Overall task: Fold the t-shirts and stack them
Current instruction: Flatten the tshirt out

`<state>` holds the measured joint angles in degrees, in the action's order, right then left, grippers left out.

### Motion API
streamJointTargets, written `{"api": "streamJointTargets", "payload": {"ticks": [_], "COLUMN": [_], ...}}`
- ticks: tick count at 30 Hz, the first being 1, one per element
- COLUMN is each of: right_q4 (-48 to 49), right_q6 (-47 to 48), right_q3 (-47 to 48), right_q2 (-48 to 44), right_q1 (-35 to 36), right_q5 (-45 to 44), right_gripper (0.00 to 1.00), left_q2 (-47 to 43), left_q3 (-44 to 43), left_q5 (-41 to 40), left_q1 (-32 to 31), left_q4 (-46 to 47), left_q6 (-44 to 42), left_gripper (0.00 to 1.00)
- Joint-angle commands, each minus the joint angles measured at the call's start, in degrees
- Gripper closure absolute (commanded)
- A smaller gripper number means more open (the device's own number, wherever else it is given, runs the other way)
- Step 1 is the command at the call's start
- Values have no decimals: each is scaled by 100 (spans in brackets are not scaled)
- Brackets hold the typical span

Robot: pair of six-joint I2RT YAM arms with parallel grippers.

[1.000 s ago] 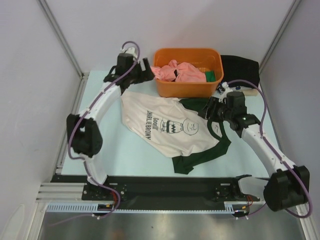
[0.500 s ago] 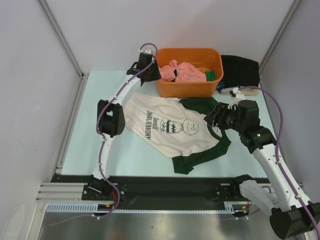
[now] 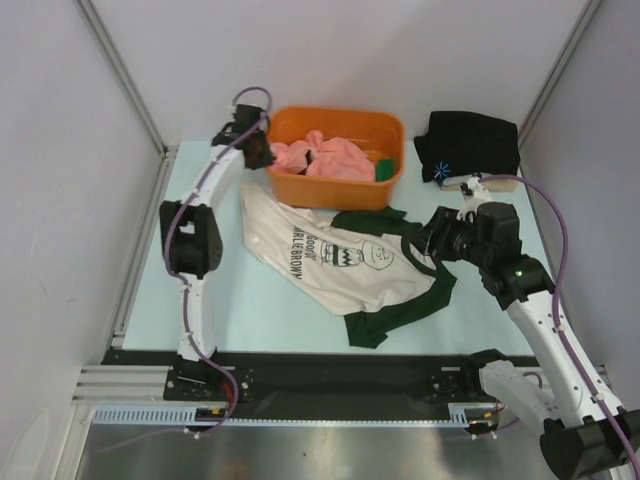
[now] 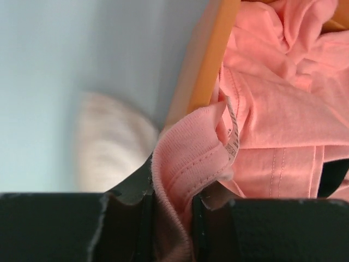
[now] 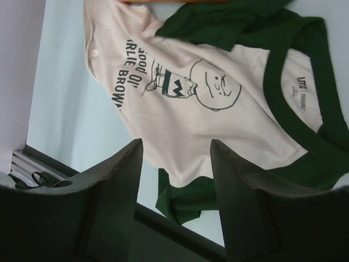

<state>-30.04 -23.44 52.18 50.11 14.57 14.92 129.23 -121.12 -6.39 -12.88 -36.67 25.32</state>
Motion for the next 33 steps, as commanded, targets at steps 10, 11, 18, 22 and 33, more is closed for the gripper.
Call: {"api": "streamJointTargets", "payload": {"ticks": [10, 11, 18, 22, 33], "right_q4": [-63, -63, 7, -37, 411], "right_q6": [199, 208, 59, 50, -354], "right_q3": [3, -24, -261, -428, -982], "right_q2": [-18, -27, -168, -194, 175], "right_q1": [64, 64, 73, 90, 643], "right_q5": [161, 152, 328, 293, -59], "right_gripper": [42, 42, 42, 42, 42], "left_q2": [-1224, -1277, -1673, -2172, -3403], "left_q3": [317, 387, 651, 878, 1993], "left_q5": [40, 76, -361, -617, -707], "left_q1": [3669, 3688, 3170, 2915, 1948], "left_q4": [-280, -254, -182, -192, 8], "left_q6": [-125, -89, -186, -203, -194], "left_gripper": [23, 2, 0, 0, 4]}}
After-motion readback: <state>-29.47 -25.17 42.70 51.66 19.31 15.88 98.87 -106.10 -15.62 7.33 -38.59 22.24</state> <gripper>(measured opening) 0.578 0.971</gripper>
